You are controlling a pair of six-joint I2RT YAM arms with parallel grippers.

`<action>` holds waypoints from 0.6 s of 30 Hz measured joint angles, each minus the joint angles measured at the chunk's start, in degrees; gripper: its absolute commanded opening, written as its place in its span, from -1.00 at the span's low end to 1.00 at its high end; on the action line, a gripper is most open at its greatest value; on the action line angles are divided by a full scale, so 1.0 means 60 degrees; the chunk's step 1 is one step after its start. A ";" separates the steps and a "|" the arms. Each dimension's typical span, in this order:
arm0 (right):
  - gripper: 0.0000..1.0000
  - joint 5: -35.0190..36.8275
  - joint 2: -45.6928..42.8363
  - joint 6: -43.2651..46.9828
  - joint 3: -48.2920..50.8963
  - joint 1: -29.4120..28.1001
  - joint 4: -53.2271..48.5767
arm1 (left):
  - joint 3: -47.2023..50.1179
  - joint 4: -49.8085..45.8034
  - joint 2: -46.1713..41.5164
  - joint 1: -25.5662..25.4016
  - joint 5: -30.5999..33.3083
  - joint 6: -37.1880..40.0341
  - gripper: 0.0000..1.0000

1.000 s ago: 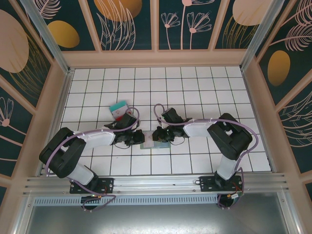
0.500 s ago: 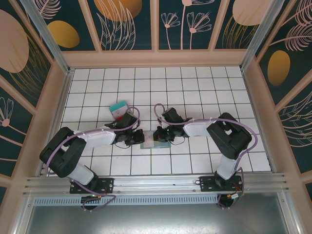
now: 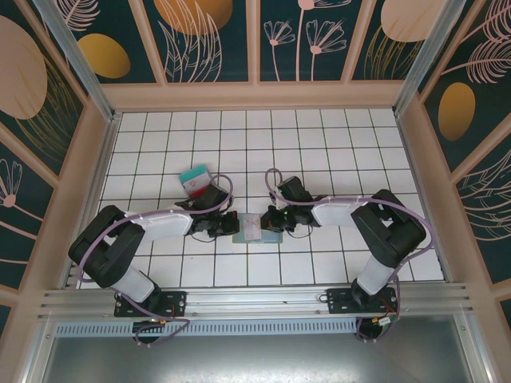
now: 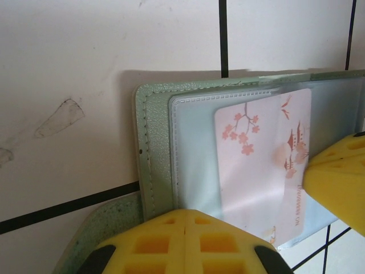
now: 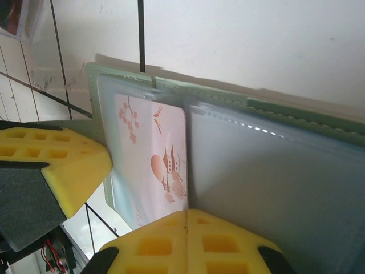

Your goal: Take the credit cards out of the card holder

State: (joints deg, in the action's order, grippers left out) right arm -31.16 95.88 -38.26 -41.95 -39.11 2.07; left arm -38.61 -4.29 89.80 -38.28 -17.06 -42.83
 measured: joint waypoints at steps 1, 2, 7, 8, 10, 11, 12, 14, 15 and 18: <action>-1.00 0.0004 -0.0066 0.0004 0.0044 0.0025 -0.0018 | 0.0000 -0.0004 0.0004 0.0000 0.0000 0.0015 -0.93; -1.00 0.0000 -0.0117 0.0007 0.0080 0.0047 -0.0029 | -0.0007 -0.0007 0.0011 0.0000 0.0000 0.0025 -0.93; -1.00 0.0000 -0.0557 0.0040 0.0433 0.0222 -0.0098 | -0.0044 -0.0051 0.0025 0.0000 -0.0004 0.0033 -0.91; -1.00 0.0000 -0.0667 0.0055 0.0506 0.0270 -0.0109 | -0.0058 -0.0073 0.0033 0.0000 -0.0004 0.0033 -0.91; -1.00 0.0004 -0.0962 0.0073 0.0645 0.0353 -0.0178 | -0.0087 -0.0109 0.0044 0.0000 -0.0004 0.0033 -0.89; -1.00 0.0004 -0.1100 0.0091 0.0703 0.0390 -0.0211 | -0.0098 -0.0127 0.0044 0.0000 -0.0004 0.0033 -0.88; -1.00 0.0007 -0.1279 0.0131 0.0765 0.0430 -0.0277 | -0.0109 -0.0146 0.0047 0.0000 0.0000 0.0033 -0.86; -1.00 0.0015 -0.1636 0.0182 0.0874 0.0506 -0.0419 | -0.0135 -0.0178 0.0055 0.0000 0.0000 0.0047 -0.74; -1.00 0.0015 -0.1854 0.0244 0.0922 0.0550 -0.0492 | -0.0142 -0.0182 0.0062 0.0000 0.0000 0.0076 -0.61; -1.00 0.0011 -0.2382 0.0357 0.0980 0.0688 -0.0645 | -0.0215 -0.0186 0.0062 -0.0015 -0.0036 0.0047 -0.50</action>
State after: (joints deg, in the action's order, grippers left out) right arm -31.09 81.58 -36.12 -36.07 -34.98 -1.80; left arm -39.90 -5.41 90.17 -38.37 -17.28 -42.54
